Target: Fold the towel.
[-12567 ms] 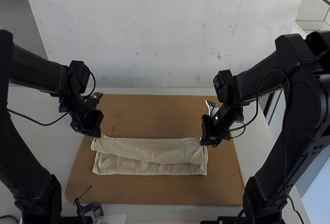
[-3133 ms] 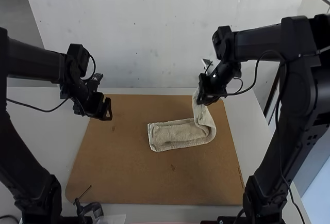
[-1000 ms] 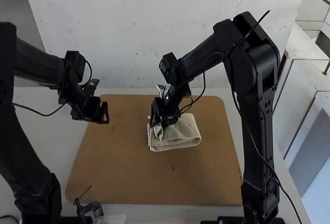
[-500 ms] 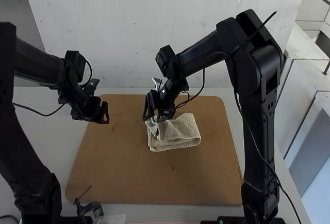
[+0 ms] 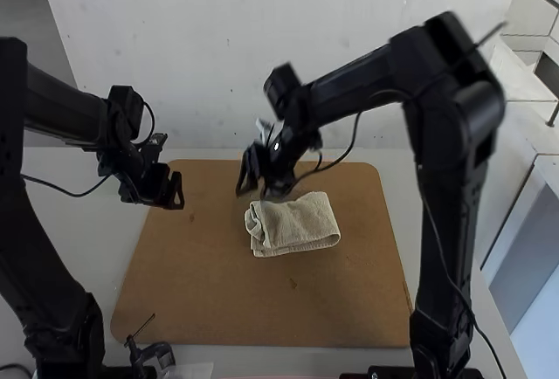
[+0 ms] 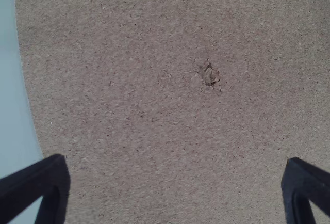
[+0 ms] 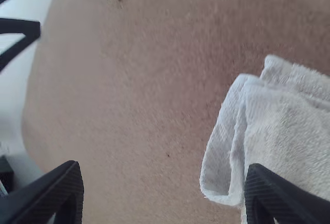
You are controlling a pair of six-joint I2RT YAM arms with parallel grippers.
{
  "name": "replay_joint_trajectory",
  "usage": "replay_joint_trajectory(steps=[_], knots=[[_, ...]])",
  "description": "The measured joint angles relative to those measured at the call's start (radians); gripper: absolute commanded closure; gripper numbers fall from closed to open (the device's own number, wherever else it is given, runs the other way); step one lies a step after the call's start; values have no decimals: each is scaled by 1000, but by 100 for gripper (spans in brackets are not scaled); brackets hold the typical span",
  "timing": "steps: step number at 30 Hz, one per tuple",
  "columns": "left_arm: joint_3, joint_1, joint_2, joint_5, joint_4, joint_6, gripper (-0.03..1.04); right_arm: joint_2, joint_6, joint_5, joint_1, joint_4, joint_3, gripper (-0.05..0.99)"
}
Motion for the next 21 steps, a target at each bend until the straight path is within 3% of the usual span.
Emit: replay_joint_trajectory(steps=[5, 8, 10, 13, 17, 21], knots=[[0, 2, 0, 1, 0, 0, 10, -137, 11, 0, -79, -14, 0, 31], [0, 0, 0, 2, 0, 0, 10, -161, 2, 0, -119, -60, 0, 48], [0, -4, 0, 1, 0, 0, 10, -159, -8, 4, -137, -72, -17, 50], [0, -11, 0, 2, 0, 0, 10, -154, -36, 33, -146, -90, -63, 92], [0, -11, 0, 2, 0, 0, 10, -118, -101, 107, -146, -101, -86, 91], [0, -11, 0, 2, 0, 0, 10, -78, -138, 145, -146, -116, -86, 91]])
